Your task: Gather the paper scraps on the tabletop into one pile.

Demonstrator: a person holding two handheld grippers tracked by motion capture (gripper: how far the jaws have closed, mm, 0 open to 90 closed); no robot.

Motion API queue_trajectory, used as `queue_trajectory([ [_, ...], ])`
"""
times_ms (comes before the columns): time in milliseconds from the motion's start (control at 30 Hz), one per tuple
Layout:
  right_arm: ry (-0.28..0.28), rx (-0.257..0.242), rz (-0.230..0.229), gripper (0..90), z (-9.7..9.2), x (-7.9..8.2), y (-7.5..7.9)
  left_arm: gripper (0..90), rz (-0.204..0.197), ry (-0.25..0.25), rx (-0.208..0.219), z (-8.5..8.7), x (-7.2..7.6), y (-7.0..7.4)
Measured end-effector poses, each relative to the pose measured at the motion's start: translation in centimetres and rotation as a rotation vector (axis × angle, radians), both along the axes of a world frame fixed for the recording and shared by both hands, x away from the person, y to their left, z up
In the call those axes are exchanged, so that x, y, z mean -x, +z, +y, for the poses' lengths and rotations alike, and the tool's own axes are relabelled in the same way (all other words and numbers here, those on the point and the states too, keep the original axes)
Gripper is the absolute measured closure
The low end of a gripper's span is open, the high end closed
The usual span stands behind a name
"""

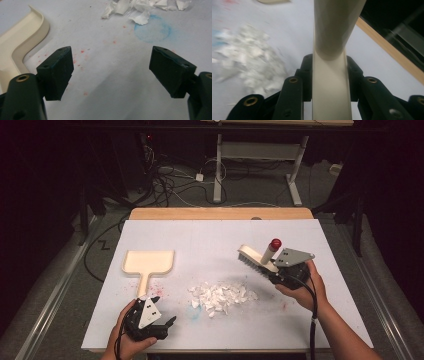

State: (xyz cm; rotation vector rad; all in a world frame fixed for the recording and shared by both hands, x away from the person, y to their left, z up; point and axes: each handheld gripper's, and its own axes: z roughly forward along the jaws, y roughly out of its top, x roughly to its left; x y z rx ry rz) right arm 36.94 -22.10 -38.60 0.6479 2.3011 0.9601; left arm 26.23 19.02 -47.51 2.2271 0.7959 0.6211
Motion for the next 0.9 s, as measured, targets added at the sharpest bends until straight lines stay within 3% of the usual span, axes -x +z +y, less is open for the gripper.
queue_trajectory([
  [33,0.0,0.0,0.0,68.1,0.0,0.0,0.0,18.7,-0.001,-0.001,0.0,0.0,0.0,0.0],
  [67,-0.097,0.038,0.013,68.1,-0.5,0.1,-0.9,18.7,-0.002,-0.001,-0.001,0.0,0.0,0.0],
  [133,-0.157,0.06,0.04,68.1,-0.6,0.3,-1.9,18.7,-0.008,-0.003,-0.007,-0.1,0.1,0.2],
  [200,-0.181,0.076,0.085,68.1,-0.4,0.4,-2.7,18.7,-0.013,-0.003,-0.004,-0.1,0.1,0.3],
  [267,-0.194,0.076,0.099,68.1,-0.1,0.6,-3.0,18.7,-0.018,-0.003,-0.003,-0.1,0.1,0.4],
  [400,-0.186,0.125,0.095,68.0,2.0,1.8,-3.5,18.8,-0.015,-0.007,-0.005,-0.1,0.1,0.4],
  [533,-0.169,0.137,0.078,67.9,5.4,2.6,-4.5,18.8,-0.014,-0.013,-0.012,-0.3,0.1,0.3],
  [600,-0.159,0.135,0.079,67.9,6.0,2.8,-4.6,18.8,-0.015,-0.016,-0.014,-0.3,0.2,0.3],
  [633,-0.135,0.123,0.072,67.9,7.1,3.2,-4.7,18.8,-0.015,-0.016,-0.014,-0.3,0.2,0.3],
  [700,-0.12,0.112,0.073,67.9,7.5,3.4,-4.6,18.8,-0.013,-0.015,-0.011,-0.2,0.1,0.3],
  [733,-0.106,0.075,0.066,68.0,8.2,3.9,-4.6,18.8,-0.012,-0.015,-0.015,-0.2,0.1,0.2],
  [900,-0.084,0.023,0.073,68.0,9.0,4.2,-4.6,18.8,-0.011,-0.015,-0.012,-0.1,0.2,0.2],
])
